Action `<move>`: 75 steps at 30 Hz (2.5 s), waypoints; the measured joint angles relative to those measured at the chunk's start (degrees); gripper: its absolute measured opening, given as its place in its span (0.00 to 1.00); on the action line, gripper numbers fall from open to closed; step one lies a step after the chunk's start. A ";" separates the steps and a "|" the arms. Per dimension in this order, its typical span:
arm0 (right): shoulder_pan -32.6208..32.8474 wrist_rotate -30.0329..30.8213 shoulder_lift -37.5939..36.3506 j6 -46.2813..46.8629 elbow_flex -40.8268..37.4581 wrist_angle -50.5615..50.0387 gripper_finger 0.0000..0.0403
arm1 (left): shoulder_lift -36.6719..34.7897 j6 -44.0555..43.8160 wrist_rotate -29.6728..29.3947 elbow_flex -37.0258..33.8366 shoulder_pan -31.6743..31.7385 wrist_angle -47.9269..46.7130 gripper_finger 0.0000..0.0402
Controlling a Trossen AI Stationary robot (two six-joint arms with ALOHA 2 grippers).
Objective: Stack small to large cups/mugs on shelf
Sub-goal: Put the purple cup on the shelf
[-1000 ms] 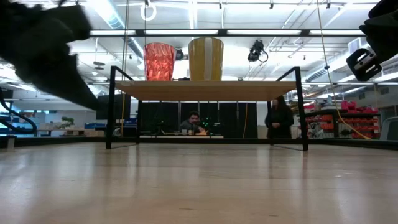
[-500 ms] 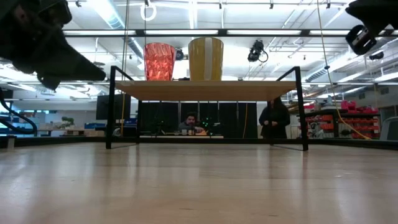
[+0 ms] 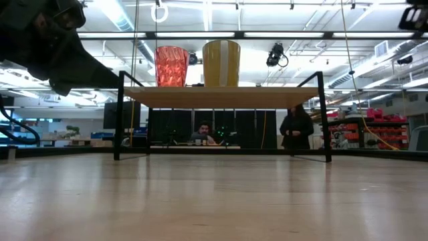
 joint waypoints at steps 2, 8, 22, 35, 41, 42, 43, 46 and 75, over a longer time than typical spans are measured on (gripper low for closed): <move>0.02 -3.92 5.56 2.51 2.62 -0.02 0.19 | 0.00 -0.02 0.02 0.00 0.00 0.00 0.09; 0.22 -10.13 20.88 4.30 10.42 -5.46 0.19 | 0.00 0.07 0.00 0.00 0.00 -0.03 0.08; 9.15 -7.52 39.08 7.67 21.00 -14.84 0.18 | 0.02 0.22 0.00 0.00 0.00 -0.90 0.05; 12.46 -6.41 41.12 11.00 21.00 -13.30 0.18 | 0.07 0.20 0.00 0.02 0.00 -0.90 0.06; 12.41 -5.31 41.12 10.10 21.00 -11.21 0.18 | 0.07 0.07 0.00 0.02 0.00 -0.87 0.03; 12.41 -5.31 41.15 9.96 21.00 -10.74 0.18 | 0.07 0.07 0.00 0.02 0.00 -0.87 0.03; 12.41 -5.31 41.33 9.86 21.02 -10.39 0.18 | 0.07 0.07 0.00 0.02 0.00 -0.87 0.04; 12.41 -5.33 42.34 9.53 21.02 -10.38 0.18 | 0.07 0.07 0.00 0.02 0.00 -0.87 0.05; 12.41 -4.11 47.83 6.71 21.02 -10.32 0.18 | 0.07 -0.07 0.00 0.02 0.00 -0.86 0.04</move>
